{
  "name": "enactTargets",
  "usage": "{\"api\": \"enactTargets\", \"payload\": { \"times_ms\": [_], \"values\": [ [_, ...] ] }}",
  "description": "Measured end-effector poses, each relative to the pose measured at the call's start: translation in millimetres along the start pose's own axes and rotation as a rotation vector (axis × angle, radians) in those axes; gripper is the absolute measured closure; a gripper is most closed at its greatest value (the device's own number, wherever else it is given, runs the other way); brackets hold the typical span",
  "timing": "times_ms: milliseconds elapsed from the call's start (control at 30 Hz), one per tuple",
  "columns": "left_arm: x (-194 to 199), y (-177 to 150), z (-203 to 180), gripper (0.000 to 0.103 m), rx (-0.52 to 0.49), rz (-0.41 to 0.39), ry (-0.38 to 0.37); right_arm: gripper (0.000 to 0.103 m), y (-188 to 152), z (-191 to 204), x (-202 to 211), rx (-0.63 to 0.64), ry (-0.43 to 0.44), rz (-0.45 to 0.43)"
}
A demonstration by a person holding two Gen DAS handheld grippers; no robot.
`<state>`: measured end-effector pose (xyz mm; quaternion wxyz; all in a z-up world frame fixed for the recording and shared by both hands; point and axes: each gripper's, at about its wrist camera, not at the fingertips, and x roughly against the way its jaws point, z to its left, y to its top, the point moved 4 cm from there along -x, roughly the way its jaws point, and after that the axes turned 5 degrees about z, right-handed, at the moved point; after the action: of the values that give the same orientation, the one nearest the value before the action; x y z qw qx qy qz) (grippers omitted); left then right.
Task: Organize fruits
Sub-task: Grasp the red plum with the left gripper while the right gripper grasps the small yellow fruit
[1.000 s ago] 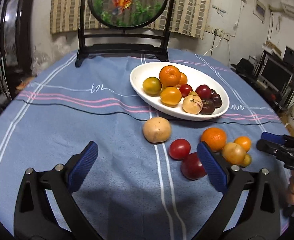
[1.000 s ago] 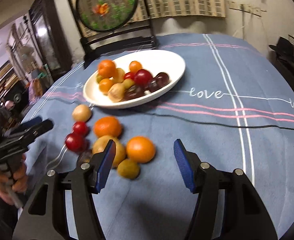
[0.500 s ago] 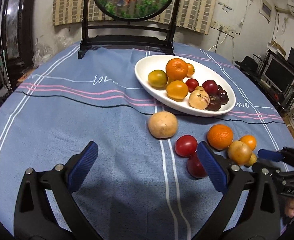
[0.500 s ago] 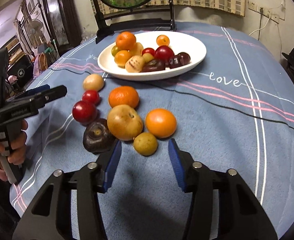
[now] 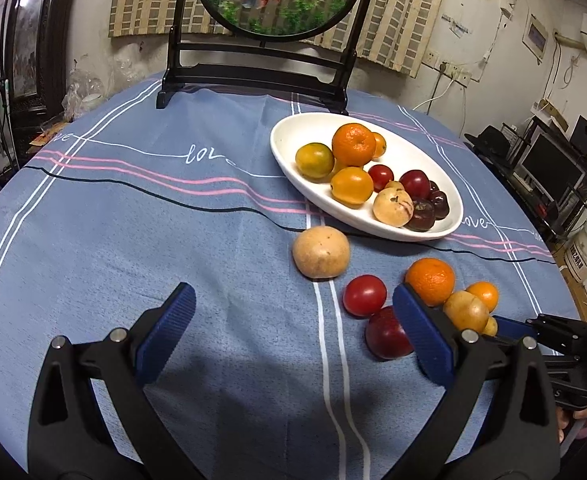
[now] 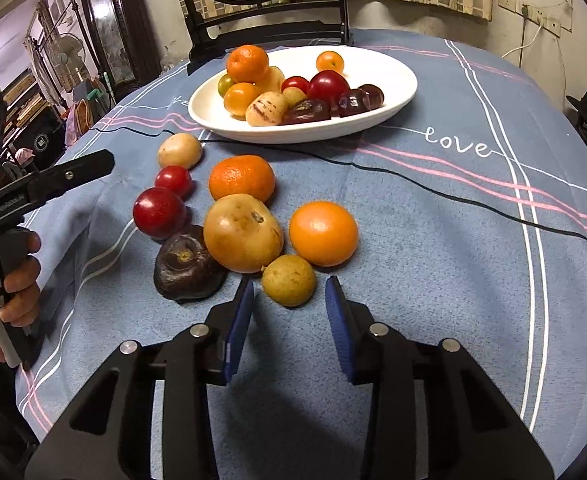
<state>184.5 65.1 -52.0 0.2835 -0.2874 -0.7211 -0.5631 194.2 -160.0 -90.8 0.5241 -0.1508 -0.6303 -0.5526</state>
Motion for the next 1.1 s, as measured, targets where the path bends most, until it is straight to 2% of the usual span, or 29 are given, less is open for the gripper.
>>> {"api": "enactTargets", "payload": {
  "times_ms": [267,567,700,800,900,1033,1100],
  "values": [
    [0,0,2,0.002,0.012,0.004,-0.006,0.065,0,0,-1,0.004,0.004,-0.005],
    [1,-1,-1,0.002,-0.005,-0.002,0.002,0.075,2,0,-3,0.005,-0.001,-0.008],
    [0,-3,-5,0.002,-0.020,0.001,-0.010,0.076,2,0,0,0.006,0.000,-0.024],
    [-3,-5,-14,0.003,-0.059,0.041,-0.052,0.076,4,-3,8,-0.022,0.068,-0.041],
    [-8,-11,-25,0.010,-0.104,0.082,-0.108,0.076,6,-10,12,-0.067,0.108,-0.051],
    [-11,-17,-36,0.027,-0.154,0.111,-0.140,0.076,6,-16,14,-0.093,0.097,-0.053],
    [-13,-19,-38,0.032,-0.159,0.123,-0.157,0.076,6,-15,14,-0.090,0.094,-0.055]
  ]
}}
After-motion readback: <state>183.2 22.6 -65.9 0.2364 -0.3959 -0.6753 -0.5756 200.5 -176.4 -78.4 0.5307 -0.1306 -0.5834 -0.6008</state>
